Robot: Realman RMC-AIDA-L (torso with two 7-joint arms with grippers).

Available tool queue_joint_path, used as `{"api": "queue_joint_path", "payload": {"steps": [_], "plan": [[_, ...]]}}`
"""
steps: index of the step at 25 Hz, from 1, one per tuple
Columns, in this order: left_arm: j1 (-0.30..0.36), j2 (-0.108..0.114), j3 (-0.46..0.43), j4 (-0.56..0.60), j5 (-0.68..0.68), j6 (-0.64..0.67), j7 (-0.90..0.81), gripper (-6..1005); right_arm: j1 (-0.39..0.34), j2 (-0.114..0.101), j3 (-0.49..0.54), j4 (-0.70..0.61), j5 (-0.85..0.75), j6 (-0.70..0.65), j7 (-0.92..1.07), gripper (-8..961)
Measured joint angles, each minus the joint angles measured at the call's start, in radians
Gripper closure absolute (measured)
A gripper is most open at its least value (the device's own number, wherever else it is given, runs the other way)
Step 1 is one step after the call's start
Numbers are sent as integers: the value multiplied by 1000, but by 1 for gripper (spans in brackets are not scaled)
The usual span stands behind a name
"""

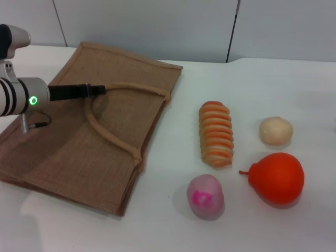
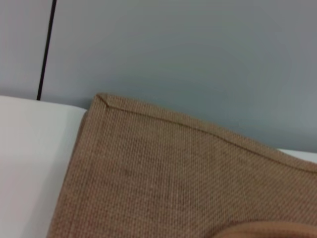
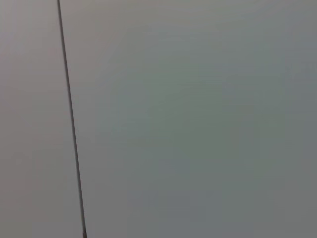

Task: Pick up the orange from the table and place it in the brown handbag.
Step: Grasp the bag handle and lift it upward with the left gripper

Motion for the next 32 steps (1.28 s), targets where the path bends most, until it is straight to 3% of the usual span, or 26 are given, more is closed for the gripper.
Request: {"api": "queue_joint_path", "payload": {"steps": [6, 23, 32], "plan": [[-11, 2, 0, 0, 72, 2, -46, 527, 2, 0, 2, 0, 0, 0, 0, 210], [-16, 5, -1, -4, 78, 4, -46, 549, 2, 0, 0, 2, -2, 0, 0, 209], [-16, 3, -1, -5, 79, 9, -47, 770, 2, 0, 0, 1, -4, 0, 0, 210]]}}
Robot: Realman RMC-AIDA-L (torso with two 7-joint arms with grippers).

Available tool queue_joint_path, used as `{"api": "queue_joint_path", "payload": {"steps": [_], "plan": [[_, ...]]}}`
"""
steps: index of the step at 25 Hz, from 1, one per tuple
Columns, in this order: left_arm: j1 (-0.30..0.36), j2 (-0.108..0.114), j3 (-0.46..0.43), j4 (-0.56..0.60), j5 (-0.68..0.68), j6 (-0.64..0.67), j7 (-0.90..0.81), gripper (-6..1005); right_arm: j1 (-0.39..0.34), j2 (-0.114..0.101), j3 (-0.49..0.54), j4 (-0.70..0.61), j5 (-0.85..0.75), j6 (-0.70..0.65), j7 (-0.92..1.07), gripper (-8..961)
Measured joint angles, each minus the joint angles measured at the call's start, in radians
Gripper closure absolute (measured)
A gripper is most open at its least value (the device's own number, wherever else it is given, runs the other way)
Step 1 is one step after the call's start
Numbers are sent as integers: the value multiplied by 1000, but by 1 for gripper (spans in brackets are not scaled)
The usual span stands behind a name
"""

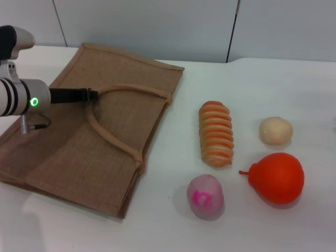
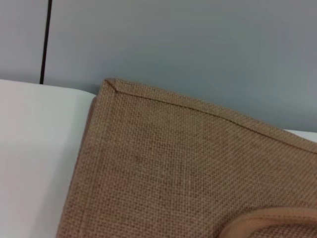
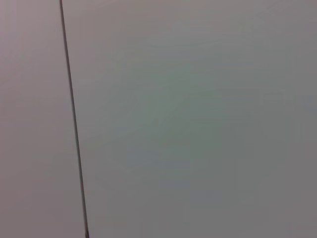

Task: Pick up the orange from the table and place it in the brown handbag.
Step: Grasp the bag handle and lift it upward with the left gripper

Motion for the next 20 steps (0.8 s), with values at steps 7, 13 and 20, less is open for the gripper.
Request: {"api": "queue_joint_path", "payload": {"steps": [7, 13, 20], "plan": [[7, -2, -14, 4, -22, -1, 2, 834, 0, 0, 0, 1, -1, 0, 0, 210], [33, -2, -18, 9, -147, -33, 57, 870, 0, 0, 0, -1, -1, 0, 0, 210], [108, -4, -18, 37, -423, -156, 213, 871, 0, 0, 0, 0, -2, 0, 0, 210]]}}
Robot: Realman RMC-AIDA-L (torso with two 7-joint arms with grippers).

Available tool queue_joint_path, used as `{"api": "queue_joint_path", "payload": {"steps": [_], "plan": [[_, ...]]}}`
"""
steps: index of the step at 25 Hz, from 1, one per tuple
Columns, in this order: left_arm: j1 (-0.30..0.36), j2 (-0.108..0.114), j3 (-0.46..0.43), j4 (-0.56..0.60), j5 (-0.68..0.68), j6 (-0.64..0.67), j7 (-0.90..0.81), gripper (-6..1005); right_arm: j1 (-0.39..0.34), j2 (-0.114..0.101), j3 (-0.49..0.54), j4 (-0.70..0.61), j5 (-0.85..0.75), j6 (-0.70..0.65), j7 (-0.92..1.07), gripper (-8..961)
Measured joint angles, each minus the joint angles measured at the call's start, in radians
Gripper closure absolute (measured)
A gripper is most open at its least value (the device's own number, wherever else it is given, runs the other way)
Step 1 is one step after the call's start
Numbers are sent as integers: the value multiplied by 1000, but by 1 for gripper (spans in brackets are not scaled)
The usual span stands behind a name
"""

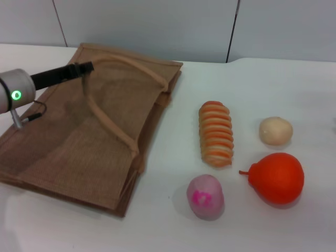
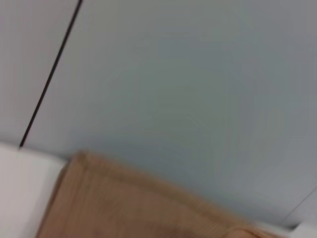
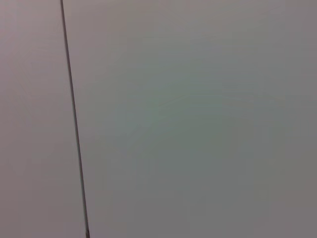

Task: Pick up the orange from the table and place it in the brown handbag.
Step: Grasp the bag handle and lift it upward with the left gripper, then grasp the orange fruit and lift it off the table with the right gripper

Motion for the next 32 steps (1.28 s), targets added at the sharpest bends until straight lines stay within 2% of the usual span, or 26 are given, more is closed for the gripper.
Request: {"api": "queue_joint_path", "payload": {"steps": [5, 10, 18, 23, 27, 32], "plan": [[56, -2, 0, 5, -186, -111, 120, 872, 0, 0, -2, 3, -6, 0, 0, 210], [86, -2, 0, 1, -281, -187, 177, 873, 1, -1, -47, 5, -11, -2, 3, 210], [112, 1, 0, 0, -364, -275, 218, 873, 39, -29, -240, -16, -84, -50, 82, 209], [111, 6, 0, -10, -377, -321, 222, 872, 108, -44, -394, -127, -154, -140, 168, 209], [107, 7, 0, -14, -381, -344, 224, 872, 145, -45, -510, -222, -157, -210, 234, 209], [107, 8, -1, -14, -383, -375, 224, 874, 157, -45, -648, -311, -157, -280, 310, 209]]}}
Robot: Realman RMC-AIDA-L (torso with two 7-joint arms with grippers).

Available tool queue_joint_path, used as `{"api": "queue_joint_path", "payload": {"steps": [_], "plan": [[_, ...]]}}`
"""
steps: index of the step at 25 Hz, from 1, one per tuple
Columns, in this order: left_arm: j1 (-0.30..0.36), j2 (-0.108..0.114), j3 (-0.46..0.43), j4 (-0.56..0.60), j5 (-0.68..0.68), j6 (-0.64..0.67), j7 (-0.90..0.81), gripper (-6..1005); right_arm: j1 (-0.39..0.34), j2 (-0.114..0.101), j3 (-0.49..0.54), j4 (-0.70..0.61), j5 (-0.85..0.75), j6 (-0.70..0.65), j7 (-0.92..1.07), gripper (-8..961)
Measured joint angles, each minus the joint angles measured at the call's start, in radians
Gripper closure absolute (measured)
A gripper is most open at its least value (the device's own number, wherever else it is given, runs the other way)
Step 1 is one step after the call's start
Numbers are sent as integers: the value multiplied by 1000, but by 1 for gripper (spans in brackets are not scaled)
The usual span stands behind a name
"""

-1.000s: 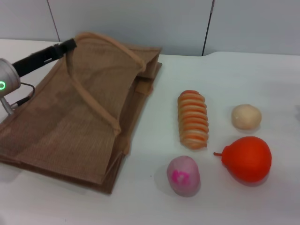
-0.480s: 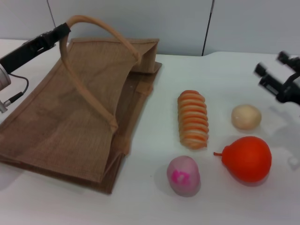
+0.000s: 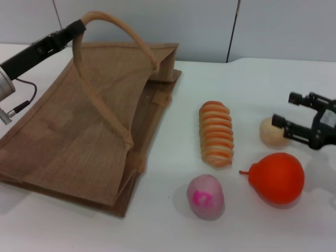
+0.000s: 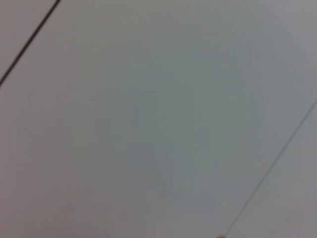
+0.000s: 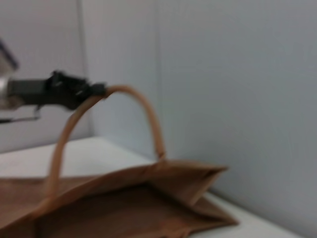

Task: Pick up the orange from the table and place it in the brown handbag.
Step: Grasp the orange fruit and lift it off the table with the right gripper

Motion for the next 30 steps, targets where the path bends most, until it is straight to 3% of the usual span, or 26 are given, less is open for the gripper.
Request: {"api": "queue_joint_path", "payload": {"steps": [7, 23, 30], "plan": [[5, 2, -6, 0, -23, -60, 0, 877, 0, 6, -198, -96, 0, -52, 134, 210], [12, 12, -7, -13, -63, -164, 0, 876, 16, 22, -417, -102, 0, 57, 275, 210], [11, 12, -7, -14, -63, -166, 0, 876, 18, 24, -449, -103, -1, 55, 288, 209]]}}
